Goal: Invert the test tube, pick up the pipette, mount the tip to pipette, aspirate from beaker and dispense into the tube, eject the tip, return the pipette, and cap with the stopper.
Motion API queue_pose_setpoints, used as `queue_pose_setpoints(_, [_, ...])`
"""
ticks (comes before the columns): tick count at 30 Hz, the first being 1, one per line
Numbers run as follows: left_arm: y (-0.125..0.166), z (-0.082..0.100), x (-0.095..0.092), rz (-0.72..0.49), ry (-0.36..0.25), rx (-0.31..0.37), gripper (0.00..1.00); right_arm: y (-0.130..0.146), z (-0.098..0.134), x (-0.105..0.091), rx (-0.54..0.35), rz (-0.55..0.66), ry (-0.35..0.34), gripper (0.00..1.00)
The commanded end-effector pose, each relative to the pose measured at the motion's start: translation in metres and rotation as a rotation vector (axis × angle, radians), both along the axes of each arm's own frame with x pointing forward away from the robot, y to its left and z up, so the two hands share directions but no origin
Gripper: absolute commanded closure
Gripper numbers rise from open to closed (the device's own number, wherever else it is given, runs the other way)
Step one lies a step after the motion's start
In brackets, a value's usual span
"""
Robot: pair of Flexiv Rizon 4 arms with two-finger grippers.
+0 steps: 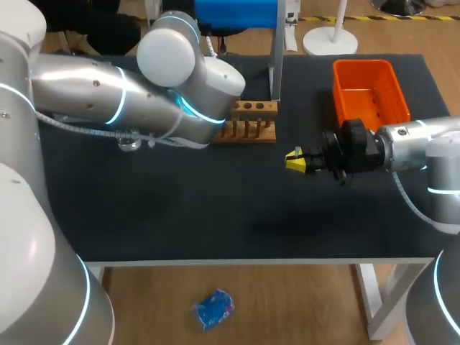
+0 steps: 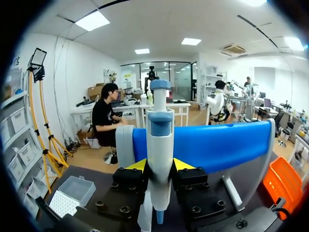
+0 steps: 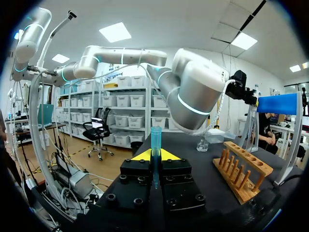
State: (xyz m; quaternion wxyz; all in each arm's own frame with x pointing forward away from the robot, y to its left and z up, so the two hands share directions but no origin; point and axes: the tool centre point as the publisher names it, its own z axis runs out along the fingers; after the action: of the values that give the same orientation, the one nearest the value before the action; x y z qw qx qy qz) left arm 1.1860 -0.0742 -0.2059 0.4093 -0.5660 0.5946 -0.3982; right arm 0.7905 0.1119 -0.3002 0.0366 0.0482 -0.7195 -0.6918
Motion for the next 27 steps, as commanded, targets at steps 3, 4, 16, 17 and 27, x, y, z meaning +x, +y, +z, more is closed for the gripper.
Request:
queue_pose_setpoints(3, [0.0, 0.013, 0.003, 0.0, -0.002, 0.009, 1.0, 0.0, 0.0, 0.0, 0.0, 0.001, -0.001, 1.0])
queue_pose_setpoints(4, [0.0, 0.015, 0.004, 0.001, -0.004, 0.012, 1.0, 0.0, 0.0, 0.0, 0.0, 0.001, -0.001, 1.0])
queue_pose_setpoints(16, [0.001, 0.028, 0.002, 0.012, -0.028, 0.023, 1.0, 0.0, 0.0, 0.0, 0.0, 0.001, -0.001, 1.0])
queue_pose_setpoints(17, [0.001, 0.028, 0.002, 0.012, -0.029, 0.023, 1.0, 0.0, 0.0, 0.0, 0.0, 0.001, -0.001, 1.0])
queue_pose_setpoints(27, [0.0, 0.034, -0.012, -0.019, -0.009, 0.037, 1.0, 0.0, 0.0, 0.0, 0.0, 0.001, -0.001, 1.0])
